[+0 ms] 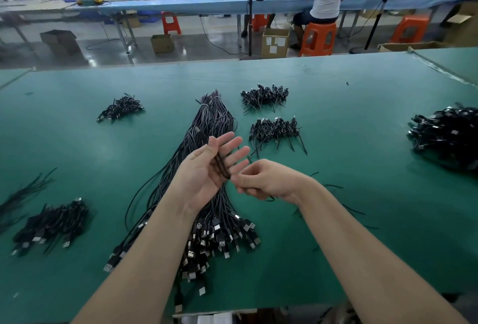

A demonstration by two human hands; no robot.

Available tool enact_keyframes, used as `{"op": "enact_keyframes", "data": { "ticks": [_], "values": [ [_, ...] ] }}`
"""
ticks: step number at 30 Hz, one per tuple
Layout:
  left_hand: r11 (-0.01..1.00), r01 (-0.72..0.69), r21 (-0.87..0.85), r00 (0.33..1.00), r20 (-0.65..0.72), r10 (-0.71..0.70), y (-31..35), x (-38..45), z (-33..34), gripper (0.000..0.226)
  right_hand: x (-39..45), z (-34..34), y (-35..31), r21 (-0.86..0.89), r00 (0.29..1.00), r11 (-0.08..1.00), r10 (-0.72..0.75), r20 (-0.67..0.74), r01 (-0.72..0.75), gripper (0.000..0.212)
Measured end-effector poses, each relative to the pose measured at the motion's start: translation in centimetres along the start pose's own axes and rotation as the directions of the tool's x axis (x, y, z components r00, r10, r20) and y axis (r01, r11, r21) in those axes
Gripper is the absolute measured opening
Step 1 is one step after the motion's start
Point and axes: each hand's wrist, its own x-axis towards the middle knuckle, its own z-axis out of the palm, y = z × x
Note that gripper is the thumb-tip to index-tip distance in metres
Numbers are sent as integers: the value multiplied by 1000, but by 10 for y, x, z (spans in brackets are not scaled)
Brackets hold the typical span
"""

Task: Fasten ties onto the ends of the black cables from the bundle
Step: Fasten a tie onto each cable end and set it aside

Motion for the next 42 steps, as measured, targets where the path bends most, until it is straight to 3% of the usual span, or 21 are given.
{"op": "enact_keyframes", "data": {
  "ticks": [4, 10, 17, 23, 32, 34, 37, 42],
  "values": [
    [995, 41, 93, 988, 145, -54, 13, -7, -9, 40, -6, -19, 2, 278, 991, 959, 25, 132, -61, 37],
    [922, 121, 368, 886, 378, -268, 11, -18, -12, 42, 0, -29, -21, 211, 985, 962, 159, 74, -171, 52],
    [769, 154, 620, 934, 163, -318, 1, -13, -10, 46, -1, -32, -43, 104, 985, 984, 151, -84, -142, 40],
    [897, 151, 415, 987, -15, -159, -10, -6, -9, 49, -2, -19, -49, 62, 993, 998, 24, -112, -17, 33],
    [995, 62, 84, 979, -200, -44, -12, 12, -2, 45, -2, -2, -47, -4, 996, 999, -33, -85, 32, 41],
    [998, 44, 55, 980, -197, -32, -11, 17, 3, 53, -1, 3, -41, 27, 996, 999, -27, -82, 29, 52],
    [1000, 1, -31, 986, -166, -6, -11, 22, 11, 53, -1, 5, -36, 98, 996, 994, -30, -87, 38, 35],
    [998, -61, -21, 990, -126, 58, -10, 21, 13, 48, -6, -2, -31, 175, 997, 982, -59, -55, 68, 37]
  ]
}}
